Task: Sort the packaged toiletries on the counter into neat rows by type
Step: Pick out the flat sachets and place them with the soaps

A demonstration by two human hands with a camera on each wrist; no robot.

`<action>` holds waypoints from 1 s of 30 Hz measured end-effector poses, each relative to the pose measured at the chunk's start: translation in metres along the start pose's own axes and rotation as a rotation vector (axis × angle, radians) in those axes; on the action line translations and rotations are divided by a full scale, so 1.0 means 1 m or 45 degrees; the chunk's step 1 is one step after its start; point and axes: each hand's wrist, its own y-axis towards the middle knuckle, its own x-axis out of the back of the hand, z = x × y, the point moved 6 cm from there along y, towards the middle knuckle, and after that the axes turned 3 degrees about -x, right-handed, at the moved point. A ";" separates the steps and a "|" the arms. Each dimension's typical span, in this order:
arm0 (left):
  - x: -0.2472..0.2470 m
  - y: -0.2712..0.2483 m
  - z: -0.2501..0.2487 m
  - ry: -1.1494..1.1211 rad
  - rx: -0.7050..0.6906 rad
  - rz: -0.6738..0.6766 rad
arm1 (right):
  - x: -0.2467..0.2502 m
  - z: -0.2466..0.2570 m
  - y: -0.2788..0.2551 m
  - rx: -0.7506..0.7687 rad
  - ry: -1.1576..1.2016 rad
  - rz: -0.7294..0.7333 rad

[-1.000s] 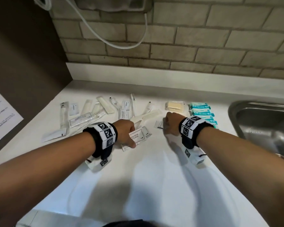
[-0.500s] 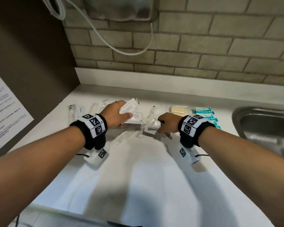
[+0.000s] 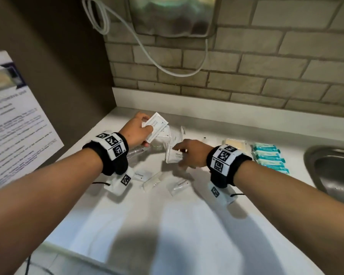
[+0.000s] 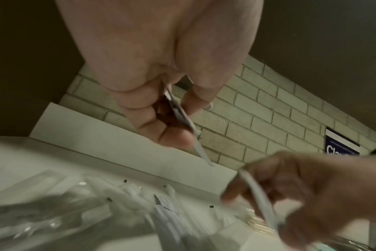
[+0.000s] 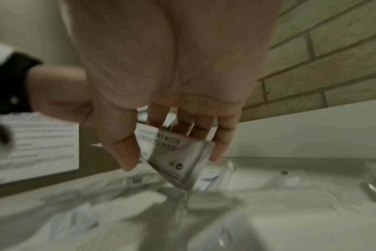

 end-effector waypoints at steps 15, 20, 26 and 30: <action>-0.003 0.007 0.020 -0.217 -0.006 0.240 | 0.060 0.011 0.045 0.060 0.527 -0.236; -0.005 0.011 0.015 -0.228 -0.063 0.278 | 0.062 0.012 0.051 0.028 0.198 -0.311; -0.012 0.011 0.012 -0.536 0.068 0.232 | 0.058 0.015 0.056 -0.012 0.166 -0.348; -0.007 0.012 0.007 -0.677 0.128 0.187 | 0.060 0.025 0.065 -0.045 0.192 -0.409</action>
